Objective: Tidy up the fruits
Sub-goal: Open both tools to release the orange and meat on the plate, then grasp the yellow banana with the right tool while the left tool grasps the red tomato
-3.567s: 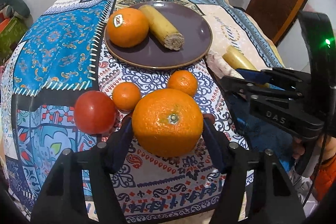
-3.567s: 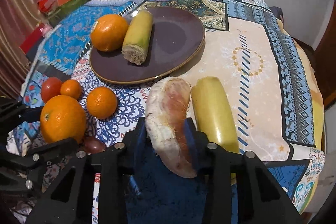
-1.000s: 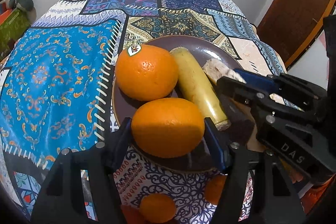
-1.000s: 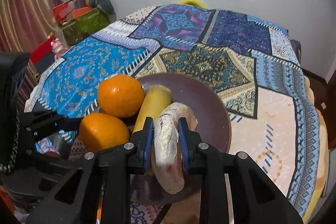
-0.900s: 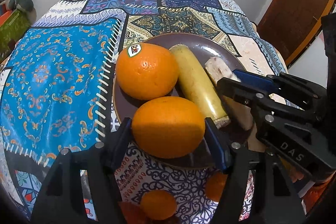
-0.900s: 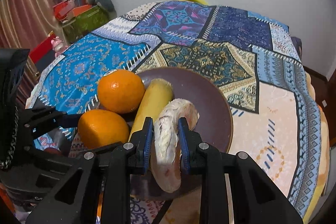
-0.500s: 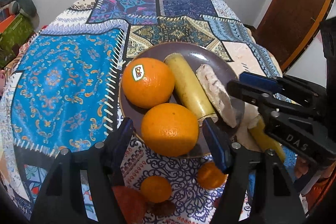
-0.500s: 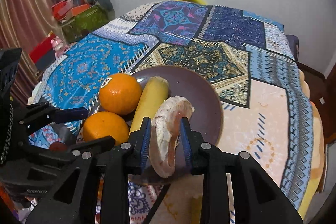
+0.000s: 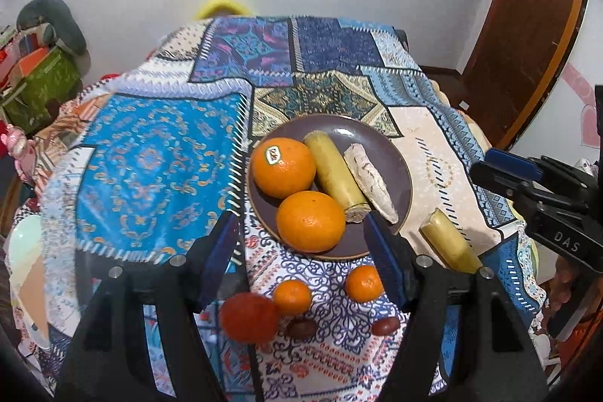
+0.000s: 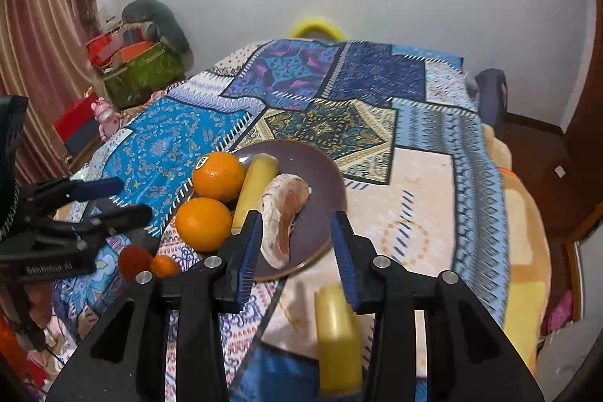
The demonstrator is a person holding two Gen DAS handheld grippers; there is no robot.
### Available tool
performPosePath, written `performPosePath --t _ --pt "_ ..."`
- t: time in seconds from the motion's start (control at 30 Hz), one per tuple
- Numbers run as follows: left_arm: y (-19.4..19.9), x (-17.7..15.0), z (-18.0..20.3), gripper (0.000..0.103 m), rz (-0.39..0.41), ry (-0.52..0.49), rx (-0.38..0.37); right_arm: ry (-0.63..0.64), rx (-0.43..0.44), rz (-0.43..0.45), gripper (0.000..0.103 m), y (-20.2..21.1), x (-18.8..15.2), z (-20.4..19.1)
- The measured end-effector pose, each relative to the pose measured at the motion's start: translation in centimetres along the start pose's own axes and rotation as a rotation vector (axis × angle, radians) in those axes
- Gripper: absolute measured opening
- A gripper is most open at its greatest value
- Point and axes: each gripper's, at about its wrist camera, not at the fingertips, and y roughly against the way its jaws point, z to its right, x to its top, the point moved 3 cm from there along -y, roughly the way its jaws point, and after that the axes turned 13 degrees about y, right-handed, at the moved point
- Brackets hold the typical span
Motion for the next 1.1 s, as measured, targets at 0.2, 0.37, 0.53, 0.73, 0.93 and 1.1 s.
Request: performPosePath --t 0.2,0.37,0.53,0.73,0.93,1.1 --pt "1.5 -0.8 -1.4 0.072 0.01 0.022 0.014 0.017 -0.043 0.005 0.047 2.0 -0.8 0.0" --pt "1.0 -2.2 -3.0 0.072 -0.019 0.032 0.047 0.016 -0.052 -0.009 0.052 2.5 -1.9 0.3" --pt "-0.4 -4.1 -5.1 0.072 -0.073 0.054 0.079 0.005 -0.058 -0.064 0.052 1.7 -3.9 0.7" --pt "-2.0 -6.0 -5.9 0.071 -0.121 0.039 0.077 -0.022 -0.055 -0.137 0.052 -0.2 -6.0 1.1" --pt "-3.6 -7.4 -5.5 0.063 -0.16 0.016 0.061 -0.047 -0.03 -0.206 0.052 -2.5 -8.0 1.3" --pt "-4.6 -7.5 -5.8 0.058 -0.164 0.025 0.076 -0.066 -0.006 -0.241 0.052 -3.9 -9.2 1.4"
